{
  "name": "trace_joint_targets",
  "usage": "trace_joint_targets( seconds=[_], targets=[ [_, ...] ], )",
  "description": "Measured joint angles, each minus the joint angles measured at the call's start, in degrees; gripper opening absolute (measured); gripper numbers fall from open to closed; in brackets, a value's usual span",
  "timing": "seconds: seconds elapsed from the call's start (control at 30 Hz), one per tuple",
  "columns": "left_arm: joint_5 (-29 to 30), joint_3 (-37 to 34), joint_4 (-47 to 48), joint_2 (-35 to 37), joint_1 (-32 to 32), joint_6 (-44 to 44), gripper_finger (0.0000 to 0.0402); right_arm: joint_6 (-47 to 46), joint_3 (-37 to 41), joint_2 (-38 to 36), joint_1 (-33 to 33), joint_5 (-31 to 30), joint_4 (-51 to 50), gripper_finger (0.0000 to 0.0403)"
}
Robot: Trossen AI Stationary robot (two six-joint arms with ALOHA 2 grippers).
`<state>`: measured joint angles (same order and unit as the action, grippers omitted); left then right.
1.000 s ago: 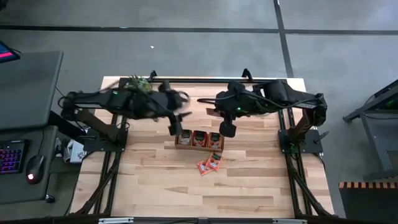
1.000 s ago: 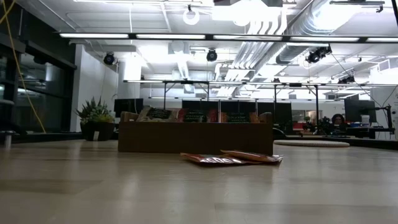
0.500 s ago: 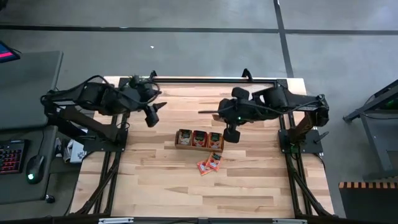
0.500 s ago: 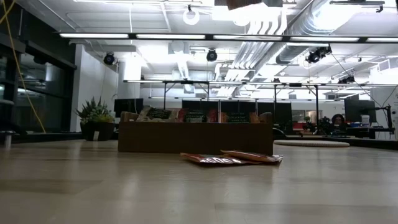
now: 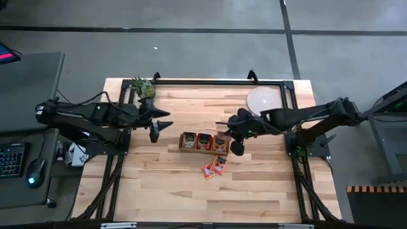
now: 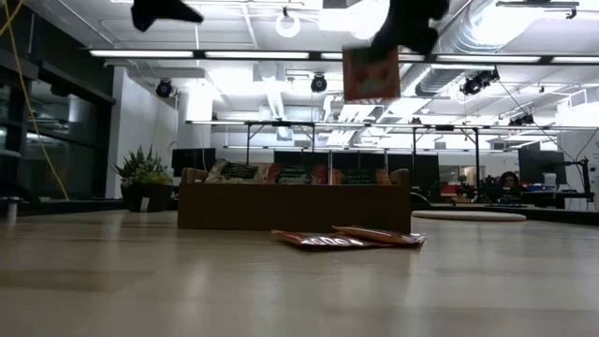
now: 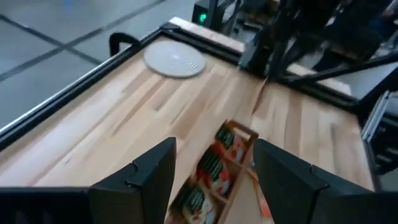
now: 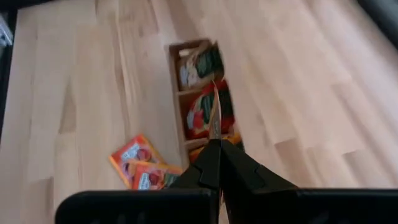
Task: Pick & Place Tea
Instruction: Put the orange tea bag into the right section of the brown wooden organizer
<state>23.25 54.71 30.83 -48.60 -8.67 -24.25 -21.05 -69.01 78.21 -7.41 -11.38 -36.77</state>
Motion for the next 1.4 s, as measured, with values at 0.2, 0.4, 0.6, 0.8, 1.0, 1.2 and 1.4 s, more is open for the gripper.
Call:
trace_joint_targets(
  seconds=[0.2, 0.4, 0.6, 0.8, 1.0, 1.2, 1.4],
  targets=[
    [-2.68, -3.92, -4.26, 0.24, 0.02, 0.17, 0.0208, 0.58, 11.09, 0.23, 1.49, 2.48, 14.54, 0.0],
    [-3.5, -5.96, -7.85, 0.04, 0.02, 0.42, 0.0208, 0.29, 17.0, 0.2, 2.83, 3.87, 20.01, 0.0],
    [-3.39, -7.34, -8.81, 0.02, 0.02, 0.41, 0.0208, 0.48, 19.88, 0.22, 3.98, 6.54, 24.37, 0.0],
    [-3.2, -7.6, -10.24, 0.0, 0.02, 0.52, 0.0208, 1.63, 20.15, 0.92, 4.47, 7.93, 25.28, 0.0],
    [-2.41, -7.6, -11.29, 0.0, 0.02, 1.48, 0.0208, 1.86, 20.15, 4.4, 4.42, 8.96, 25.64, 0.0],
    [-2.43, -7.6, -11.24, 0.0, 0.02, 1.46, 0.0208, 2.0, 20.15, 7.18, 4.58, 9.43, 27.18, 0.0],
    [-2.45, -7.6, -11.24, 0.0, 0.02, 1.46, 0.0209, 1.84, 20.15, 9.61, 4.79, 10.9, 27.46, 0.0]
  ],
)
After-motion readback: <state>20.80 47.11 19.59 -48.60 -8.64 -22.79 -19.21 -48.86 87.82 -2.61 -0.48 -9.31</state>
